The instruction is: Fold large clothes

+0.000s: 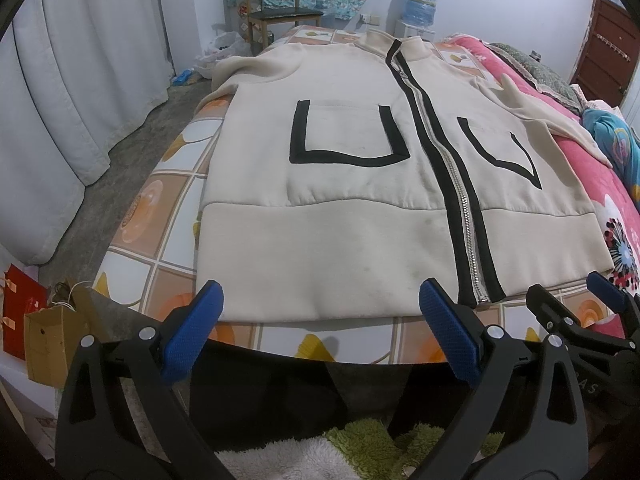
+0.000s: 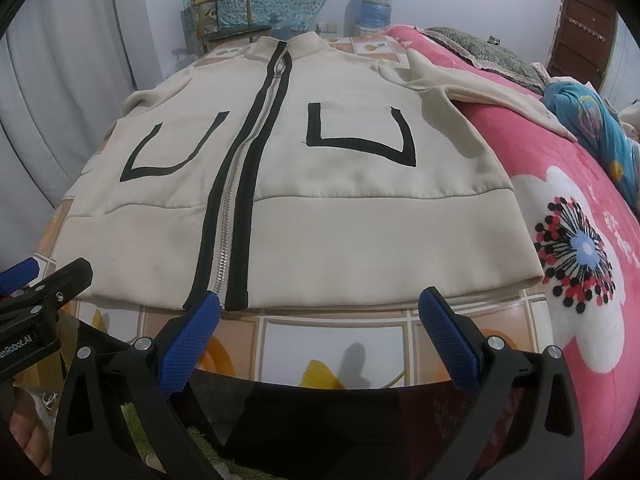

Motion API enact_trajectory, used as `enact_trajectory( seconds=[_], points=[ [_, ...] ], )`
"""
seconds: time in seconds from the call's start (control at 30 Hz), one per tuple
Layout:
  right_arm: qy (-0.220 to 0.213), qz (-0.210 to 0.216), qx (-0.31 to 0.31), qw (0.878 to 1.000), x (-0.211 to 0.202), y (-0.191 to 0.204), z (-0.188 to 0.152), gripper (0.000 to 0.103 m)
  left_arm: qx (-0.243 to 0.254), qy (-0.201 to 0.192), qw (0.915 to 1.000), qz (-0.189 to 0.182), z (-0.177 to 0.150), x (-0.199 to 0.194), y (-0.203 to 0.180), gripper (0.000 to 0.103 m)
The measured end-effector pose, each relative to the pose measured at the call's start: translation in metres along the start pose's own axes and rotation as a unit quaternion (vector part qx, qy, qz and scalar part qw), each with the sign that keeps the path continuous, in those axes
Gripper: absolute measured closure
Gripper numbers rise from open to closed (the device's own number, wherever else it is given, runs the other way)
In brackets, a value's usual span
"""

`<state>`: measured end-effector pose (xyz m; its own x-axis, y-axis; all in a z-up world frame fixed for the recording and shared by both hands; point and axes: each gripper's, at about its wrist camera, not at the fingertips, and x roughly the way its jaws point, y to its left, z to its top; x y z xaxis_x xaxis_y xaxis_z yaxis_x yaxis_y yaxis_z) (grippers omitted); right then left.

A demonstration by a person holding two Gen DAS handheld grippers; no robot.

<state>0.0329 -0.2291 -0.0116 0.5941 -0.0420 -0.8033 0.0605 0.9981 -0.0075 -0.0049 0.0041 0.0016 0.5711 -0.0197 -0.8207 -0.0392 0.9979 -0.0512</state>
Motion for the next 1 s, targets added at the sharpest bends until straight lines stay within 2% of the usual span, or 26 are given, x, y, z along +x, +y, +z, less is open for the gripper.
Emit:
enact_trajectory(
  seconds=[1.0],
  points=[
    [0.002, 0.002, 0.003, 1.0, 0.002, -0.003, 0.002, 0.006, -0.002, 0.0, 0.9999, 0.012, 0.005, 0.01, 0.01, 0.008]
  ],
)
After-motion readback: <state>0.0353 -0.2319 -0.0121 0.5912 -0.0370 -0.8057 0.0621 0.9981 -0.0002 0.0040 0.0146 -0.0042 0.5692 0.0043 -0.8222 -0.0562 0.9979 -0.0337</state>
